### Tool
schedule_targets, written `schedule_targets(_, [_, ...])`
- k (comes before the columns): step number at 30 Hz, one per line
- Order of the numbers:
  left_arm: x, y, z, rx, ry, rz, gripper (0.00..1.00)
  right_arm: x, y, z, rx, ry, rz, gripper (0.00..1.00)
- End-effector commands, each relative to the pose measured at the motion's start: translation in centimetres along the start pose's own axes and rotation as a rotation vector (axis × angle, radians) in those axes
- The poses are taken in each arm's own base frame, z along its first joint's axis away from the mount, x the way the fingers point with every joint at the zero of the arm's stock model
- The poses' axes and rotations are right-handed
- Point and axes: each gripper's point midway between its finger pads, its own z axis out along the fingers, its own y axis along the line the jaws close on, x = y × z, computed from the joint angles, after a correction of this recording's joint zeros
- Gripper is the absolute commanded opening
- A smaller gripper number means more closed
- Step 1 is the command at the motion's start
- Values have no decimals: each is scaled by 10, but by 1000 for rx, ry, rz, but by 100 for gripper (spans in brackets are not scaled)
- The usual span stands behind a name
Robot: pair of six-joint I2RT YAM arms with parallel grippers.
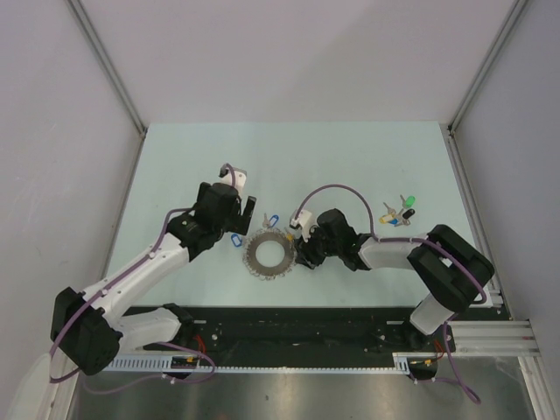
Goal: Put the keys on the keyring
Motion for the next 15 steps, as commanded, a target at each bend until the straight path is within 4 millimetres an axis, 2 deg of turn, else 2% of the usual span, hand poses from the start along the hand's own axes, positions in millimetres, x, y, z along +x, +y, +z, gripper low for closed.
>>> schedule_targets(1, [-5, 6, 0, -28, -15, 4, 100, -28, 1, 9, -8, -68, -62, 46])
schedule_targets(8, [-4, 6, 1, -27, -11, 7, 100, -29, 2, 16, -9, -56, -85, 45])
schedule_targets(15, [-4, 5, 1, -24, -10, 9, 100, -26, 4, 14, -8, -37, -92, 36])
